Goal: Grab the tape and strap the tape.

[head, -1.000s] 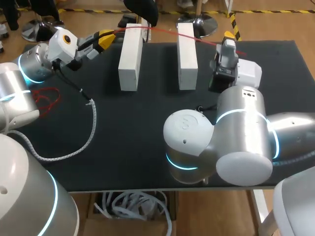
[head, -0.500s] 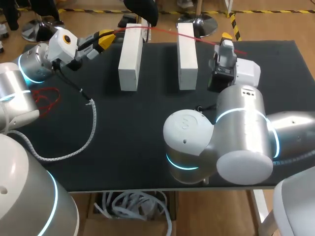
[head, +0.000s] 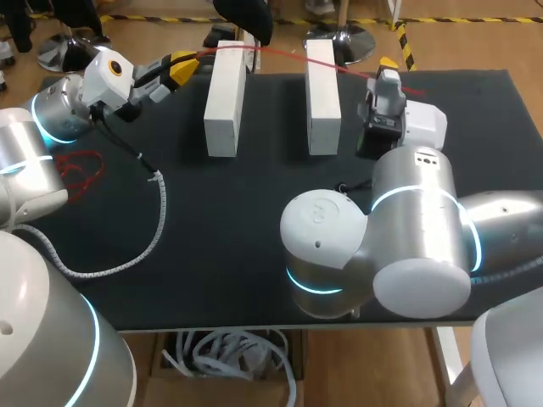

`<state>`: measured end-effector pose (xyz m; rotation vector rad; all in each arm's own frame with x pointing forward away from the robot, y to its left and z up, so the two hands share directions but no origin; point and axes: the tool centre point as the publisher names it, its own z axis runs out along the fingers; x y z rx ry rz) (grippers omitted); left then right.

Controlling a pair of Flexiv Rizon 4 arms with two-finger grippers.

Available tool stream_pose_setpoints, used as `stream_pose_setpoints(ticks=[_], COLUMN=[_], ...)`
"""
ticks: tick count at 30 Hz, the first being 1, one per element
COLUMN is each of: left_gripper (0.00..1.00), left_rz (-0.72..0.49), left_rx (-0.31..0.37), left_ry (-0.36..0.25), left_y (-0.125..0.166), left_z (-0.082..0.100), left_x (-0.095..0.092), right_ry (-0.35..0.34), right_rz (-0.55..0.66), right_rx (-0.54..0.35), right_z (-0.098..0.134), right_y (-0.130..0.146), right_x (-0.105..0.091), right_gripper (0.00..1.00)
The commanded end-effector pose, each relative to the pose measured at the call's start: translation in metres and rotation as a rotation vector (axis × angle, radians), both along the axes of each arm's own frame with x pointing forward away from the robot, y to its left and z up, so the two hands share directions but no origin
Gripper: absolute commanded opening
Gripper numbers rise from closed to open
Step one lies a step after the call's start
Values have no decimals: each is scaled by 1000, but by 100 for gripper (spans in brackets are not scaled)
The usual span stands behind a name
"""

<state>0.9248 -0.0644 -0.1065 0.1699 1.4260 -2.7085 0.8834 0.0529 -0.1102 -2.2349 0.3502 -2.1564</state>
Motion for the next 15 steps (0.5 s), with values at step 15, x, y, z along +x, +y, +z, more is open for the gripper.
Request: stream_pose_setpoints(ticks=[15], left_gripper=[0], left_rz=[0], left_rx=[-3], left_ry=[-2], left_y=[0], left_z=[-1], left_x=[0], right_ry=[13], right_rz=[23], right_rx=[-21], right_z=[4], right_y=[1], right_x=[-2], right_gripper=[0])
